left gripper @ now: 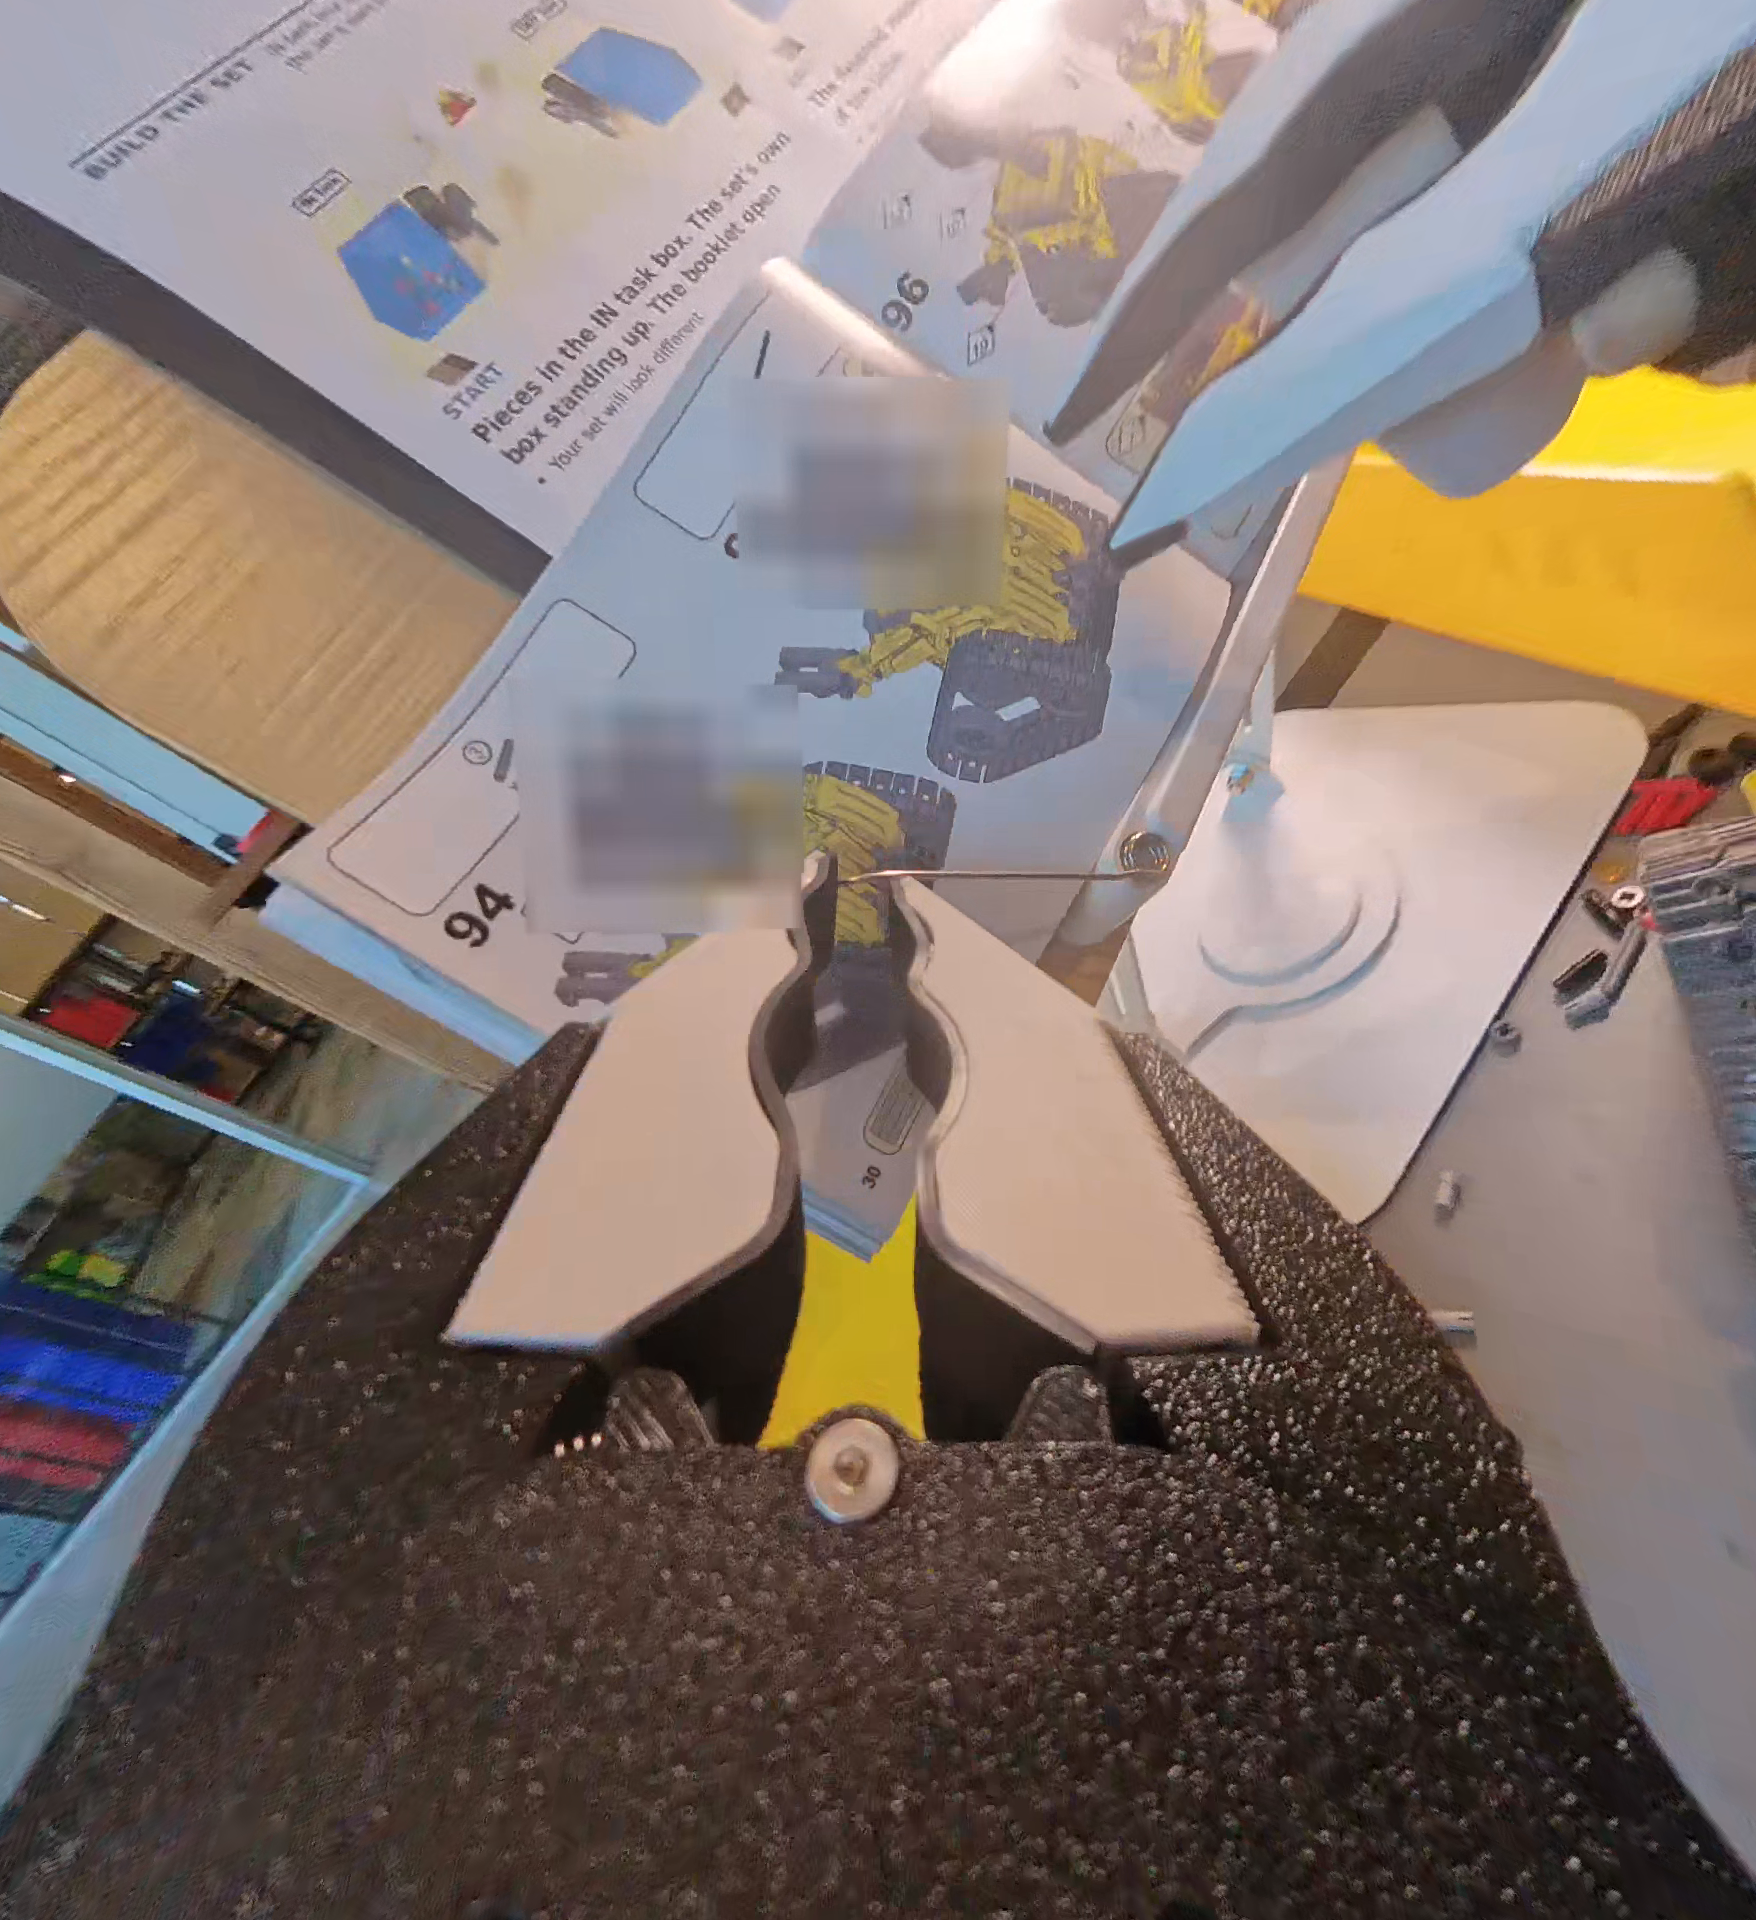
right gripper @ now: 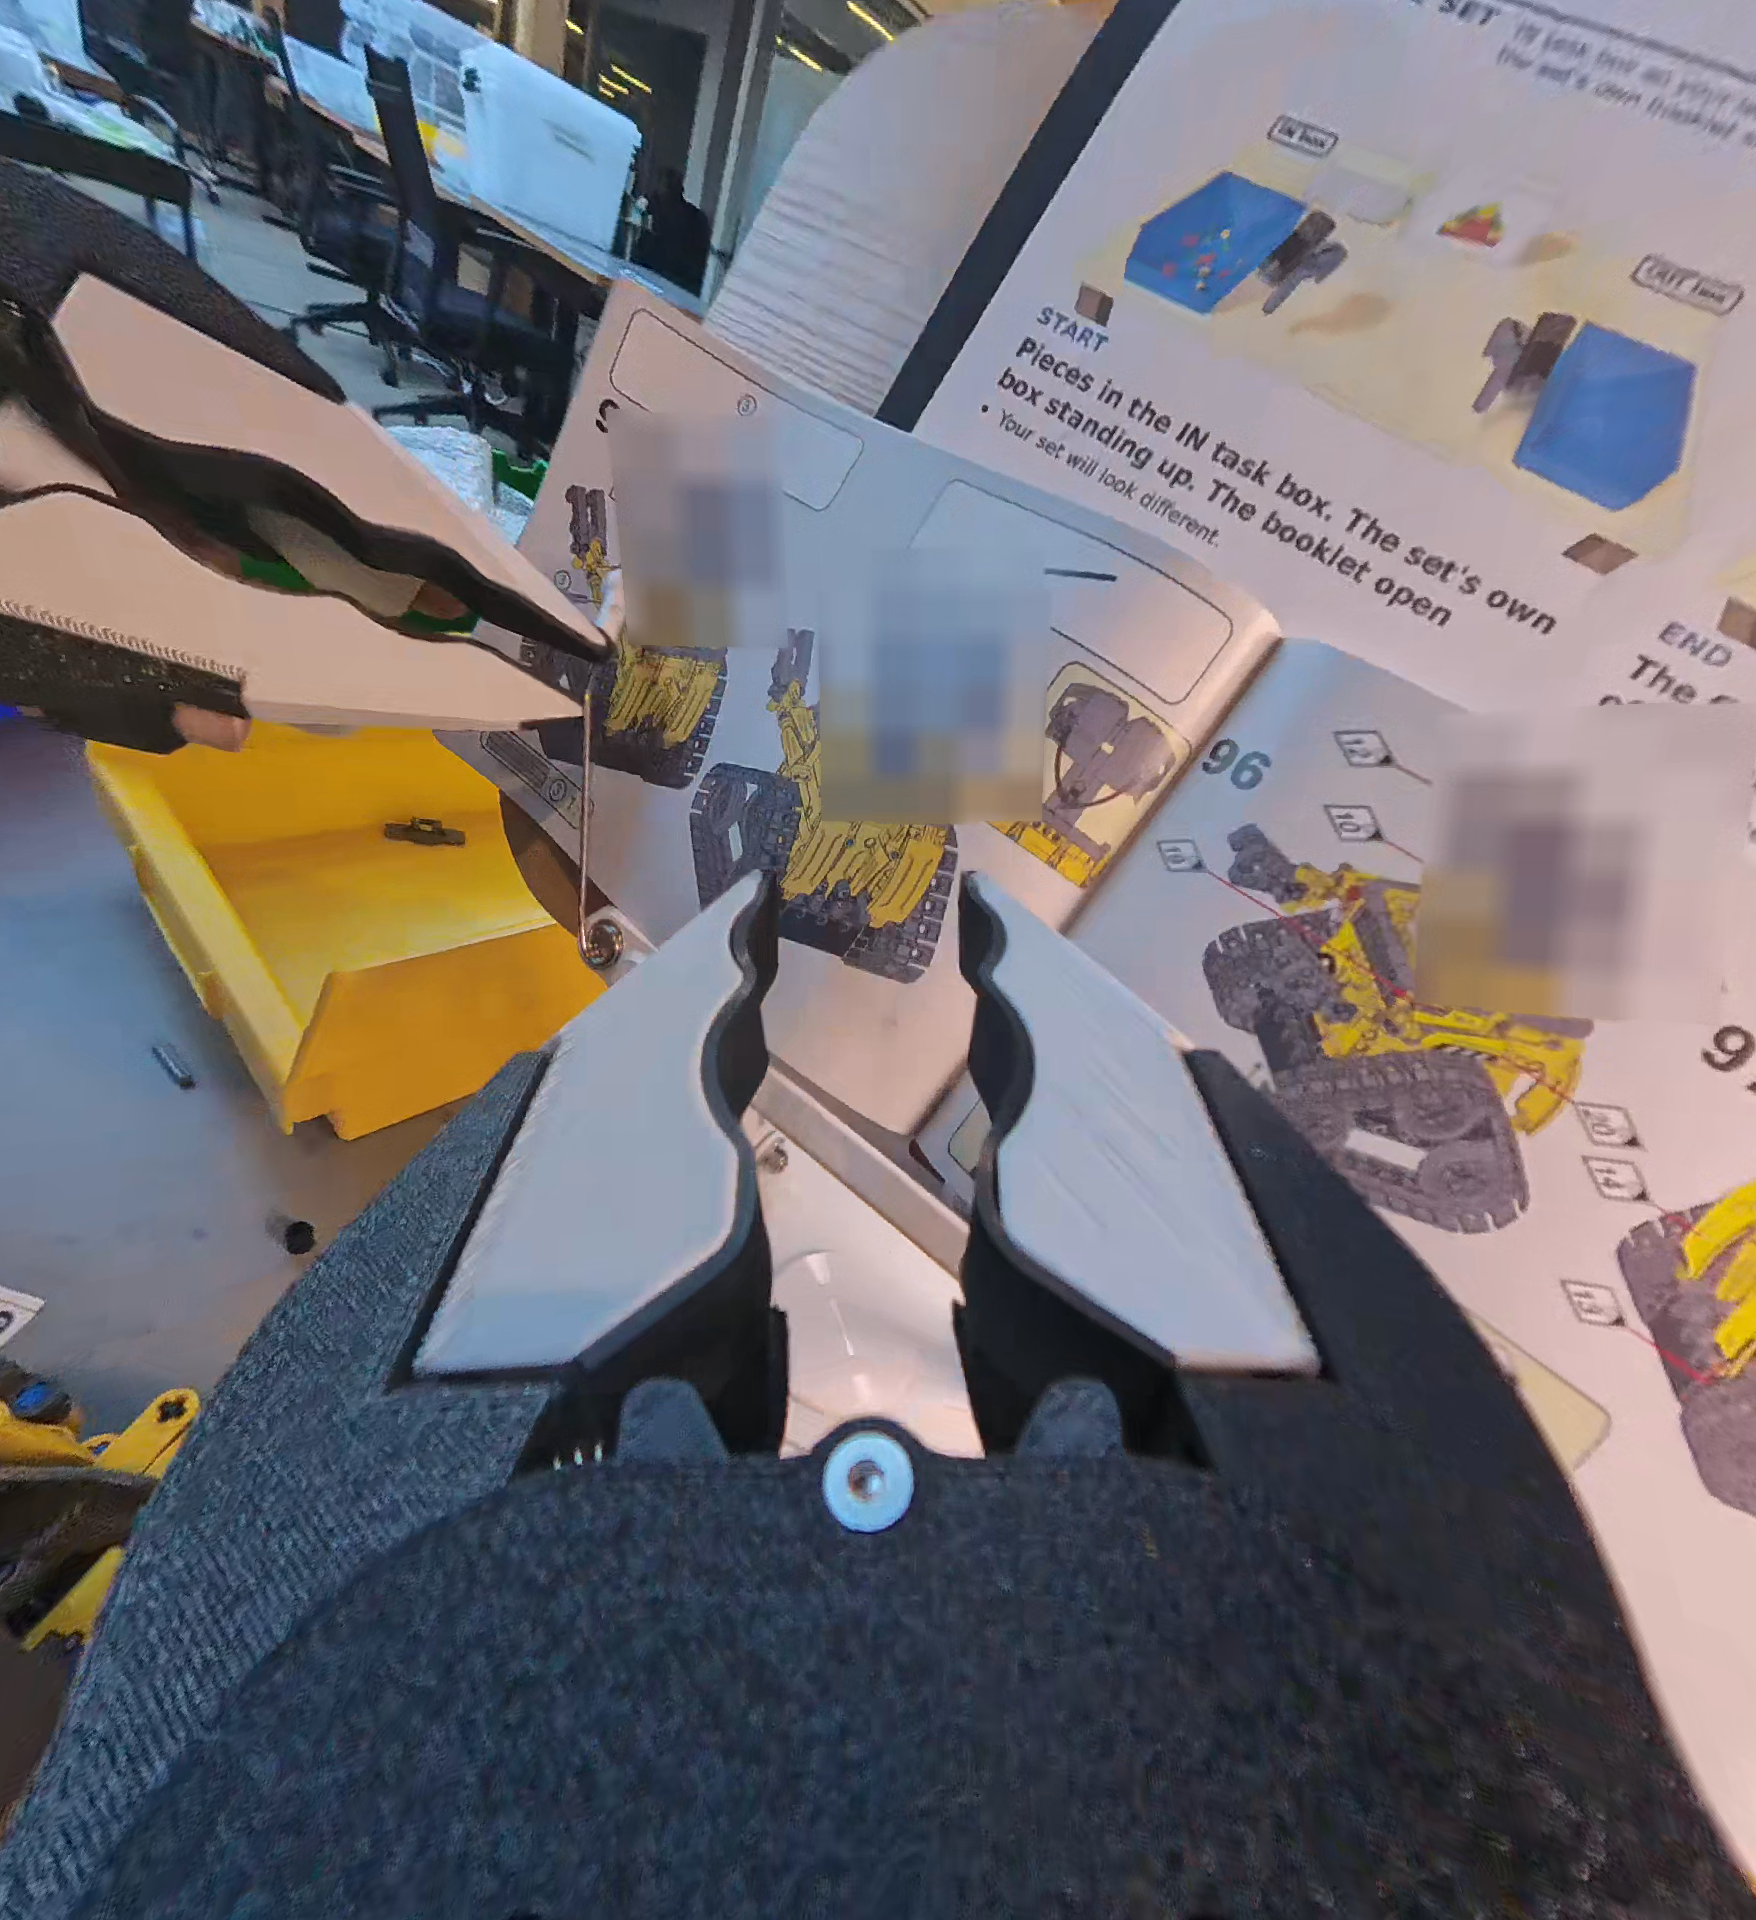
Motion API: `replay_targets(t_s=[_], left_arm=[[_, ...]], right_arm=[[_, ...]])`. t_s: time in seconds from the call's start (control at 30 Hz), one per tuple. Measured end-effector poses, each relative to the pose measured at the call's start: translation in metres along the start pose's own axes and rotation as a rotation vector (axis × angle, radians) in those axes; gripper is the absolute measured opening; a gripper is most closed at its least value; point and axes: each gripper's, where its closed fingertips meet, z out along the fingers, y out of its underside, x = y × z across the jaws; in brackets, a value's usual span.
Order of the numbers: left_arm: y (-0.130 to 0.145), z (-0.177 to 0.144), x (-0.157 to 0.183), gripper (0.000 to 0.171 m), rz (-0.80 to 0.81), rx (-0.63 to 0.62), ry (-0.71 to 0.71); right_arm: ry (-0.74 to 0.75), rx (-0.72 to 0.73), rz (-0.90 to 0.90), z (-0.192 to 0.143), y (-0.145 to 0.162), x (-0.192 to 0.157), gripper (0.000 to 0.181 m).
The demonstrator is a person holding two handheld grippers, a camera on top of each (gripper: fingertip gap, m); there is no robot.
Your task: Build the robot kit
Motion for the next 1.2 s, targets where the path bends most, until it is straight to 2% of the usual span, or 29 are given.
replay_targets(t_s=[0.03, 0.13, 0.17, 0.23, 0.27, 0.3, 0.33, 0.43, 0.5, 0.6, 0.73, 0.8, 0.9, 1.07, 1.2], left_arm=[[-0.001, 0.001, -0.001, 0.007, 0.001, 0.006, 0.001], [-0.010, 0.008, 0.000, 0.007, 0.157, 0.005, -0.016], [-0.016, 0.010, 0.005, 0.010, 0.166, 0.021, 0.024], [-0.029, 0.012, 0.028, 0.012, 0.092, 0.064, 0.223], [-0.029, 0.015, 0.031, 0.019, 0.061, 0.034, 0.274], [-0.027, 0.021, 0.023, 0.029, 0.041, -0.004, 0.244], [-0.030, 0.022, 0.015, 0.028, 0.012, 0.006, 0.215], [-0.046, 0.006, -0.003, 0.031, -0.211, 0.123, 0.157], [-0.035, -0.009, -0.021, 0.040, -0.334, 0.127, 0.037], [-0.004, -0.026, -0.035, 0.040, -0.445, 0.077, -0.134], [0.036, -0.010, -0.028, 0.047, -0.457, -0.050, -0.170], [0.040, -0.002, -0.032, 0.046, -0.410, -0.053, -0.187], [0.045, 0.005, -0.041, 0.047, -0.402, -0.083, -0.192], [0.050, 0.009, -0.049, 0.046, -0.407, -0.113, -0.208], [0.026, -0.017, -0.044, 0.049, -0.509, 0.040, -0.187]], right_arm=[[0.001, -0.010, 0.011, 0.001, 0.004, 0.000, 0.034], [0.009, -0.025, 0.003, 0.005, 0.013, -0.002, 0.035], [0.011, -0.032, -0.006, 0.006, 0.014, -0.003, 0.036], [0.010, -0.044, -0.016, 0.007, 0.015, -0.004, 0.037], [0.010, -0.048, -0.019, 0.008, 0.015, -0.004, 0.037], [0.011, -0.049, -0.021, 0.008, 0.015, -0.004, 0.036], [0.008, -0.050, -0.020, 0.007, 0.015, -0.004, 0.036], [0.028, -0.013, -0.017, -0.007, 0.010, 0.002, 0.038], [0.073, 0.016, -0.014, -0.023, 0.010, 0.014, 0.040], [0.176, 0.042, 0.028, -0.047, 0.020, 0.046, 0.049], [0.306, 0.048, 0.226, -0.073, 0.046, 0.100, 0.072], [0.315, 0.072, 0.285, -0.084, 0.050, 0.106, 0.070], [0.296, 0.087, 0.286, -0.099, 0.046, 0.091, 0.067], [0.180, 0.113, 0.300, -0.130, 0.027, 0.041, 0.064], [0.138, 0.111, 0.256, -0.160, 0.016, 0.008, 0.062]])
